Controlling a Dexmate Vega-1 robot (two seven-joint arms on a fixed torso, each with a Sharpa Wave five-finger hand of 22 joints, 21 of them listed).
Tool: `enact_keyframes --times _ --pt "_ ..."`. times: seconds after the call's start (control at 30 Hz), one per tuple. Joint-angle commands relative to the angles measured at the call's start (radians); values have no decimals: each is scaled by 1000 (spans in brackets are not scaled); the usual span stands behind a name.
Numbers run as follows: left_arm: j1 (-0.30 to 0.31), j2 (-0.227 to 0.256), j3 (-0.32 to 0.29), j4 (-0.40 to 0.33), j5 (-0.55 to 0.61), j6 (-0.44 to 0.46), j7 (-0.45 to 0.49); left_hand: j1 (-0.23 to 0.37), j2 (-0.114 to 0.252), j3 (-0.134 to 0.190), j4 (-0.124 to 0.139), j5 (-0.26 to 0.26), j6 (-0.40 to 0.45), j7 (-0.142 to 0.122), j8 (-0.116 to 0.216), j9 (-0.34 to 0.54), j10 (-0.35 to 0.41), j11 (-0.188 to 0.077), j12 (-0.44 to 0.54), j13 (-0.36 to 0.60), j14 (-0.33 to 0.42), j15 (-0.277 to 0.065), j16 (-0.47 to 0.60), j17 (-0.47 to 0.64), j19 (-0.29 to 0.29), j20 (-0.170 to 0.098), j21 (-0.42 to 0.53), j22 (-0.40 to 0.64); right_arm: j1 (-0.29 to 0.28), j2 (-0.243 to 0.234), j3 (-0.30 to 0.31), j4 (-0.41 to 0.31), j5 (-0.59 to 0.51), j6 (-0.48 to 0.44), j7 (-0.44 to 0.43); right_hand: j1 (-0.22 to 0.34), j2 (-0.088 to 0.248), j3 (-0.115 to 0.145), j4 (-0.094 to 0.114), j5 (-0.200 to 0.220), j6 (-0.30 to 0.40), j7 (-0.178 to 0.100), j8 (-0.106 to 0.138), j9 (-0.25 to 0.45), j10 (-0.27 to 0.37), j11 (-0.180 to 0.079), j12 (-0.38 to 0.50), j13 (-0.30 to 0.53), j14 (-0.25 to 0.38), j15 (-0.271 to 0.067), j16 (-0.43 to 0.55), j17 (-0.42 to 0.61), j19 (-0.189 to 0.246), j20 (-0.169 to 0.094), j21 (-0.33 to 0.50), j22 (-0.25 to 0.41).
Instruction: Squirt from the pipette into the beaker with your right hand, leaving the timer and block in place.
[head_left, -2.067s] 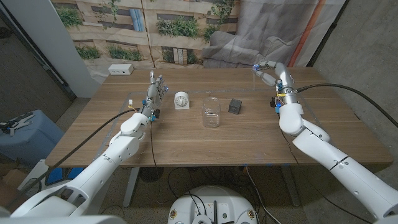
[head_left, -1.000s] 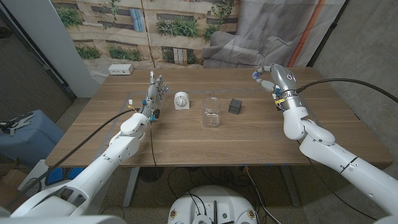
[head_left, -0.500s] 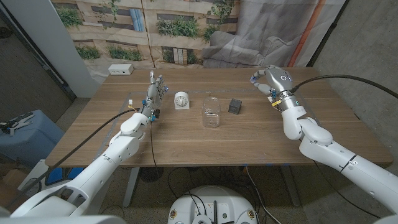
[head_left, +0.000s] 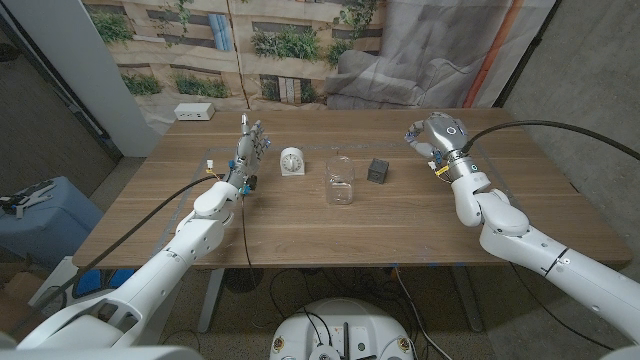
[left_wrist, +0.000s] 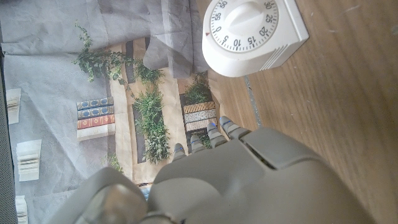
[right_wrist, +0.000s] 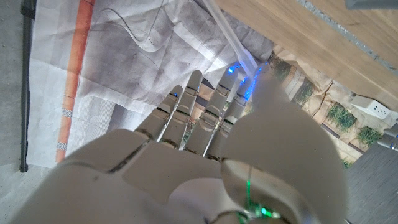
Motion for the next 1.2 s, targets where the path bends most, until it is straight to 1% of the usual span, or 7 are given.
enact_keyframes --times 0.03,0.33,0.6,0.83,1.0,1.2 --pt "0 0 0 1 0 -1 0 -1 44 -6 -2 6 -4 -6 6 2 -4 -2 4 5 -9 -115 6 2 -5 -92 5 2 21 24 -31 61 14 -32 21 4 0 8 -2 4 8 -3 6 3 7 2 5 3 9 -154 -5 0 4 1 5 2" --pt "-1 2 1 2 -2 -1 -9 -2 44 -6 -2 6 -4 -6 6 2 -3 -3 4 5 -9 -116 6 2 -5 -91 6 2 38 38 -48 110 48 -16 -1 5 0 8 -2 4 8 -4 6 3 8 2 6 2 12 -154 -4 1 7 0 5 2" --pt "-1 2 1 2 -2 -1 -8 -2 44 -6 -2 6 -4 -6 6 2 -2 -3 5 5 -9 -116 6 2 -5 -92 6 2 57 37 -61 151 85 28 -10 6 1 10 -3 4 8 -5 6 3 9 2 6 2 12 -156 -7 0 8 -2 6 2" --pt "-1 2 1 2 -2 0 -8 -2 44 -6 -2 6 -4 -6 6 2 -3 -2 5 5 -9 -116 6 2 -5 -92 6 2 78 57 -76 184 111 26 1 5 2 10 -2 3 7 -5 5 3 7 3 4 1 13 -155 -7 1 9 -3 6 2" --pt "-1 2 1 2 -2 -1 -8 -1 44 -6 -2 6 -4 -6 6 2 -1 -1 5 5 -9 -116 6 2 -5 -91 5 2 92 61 -89 205 124 37 4 4 3 11 -1 3 6 -5 5 3 7 3 4 1 14 -155 -7 1 9 -3 6 2" --pt "-1 2 1 2 -2 0 -8 -1 44 -6 -2 6 -4 -6 6 2 -2 -2 5 5 -9 -116 6 2 -4 -91 6 2 102 79 -95 223 150 25 9 4 4 11 -1 3 6 -5 4 3 7 3 4 2 14 -155 -7 1 10 -3 6 2"
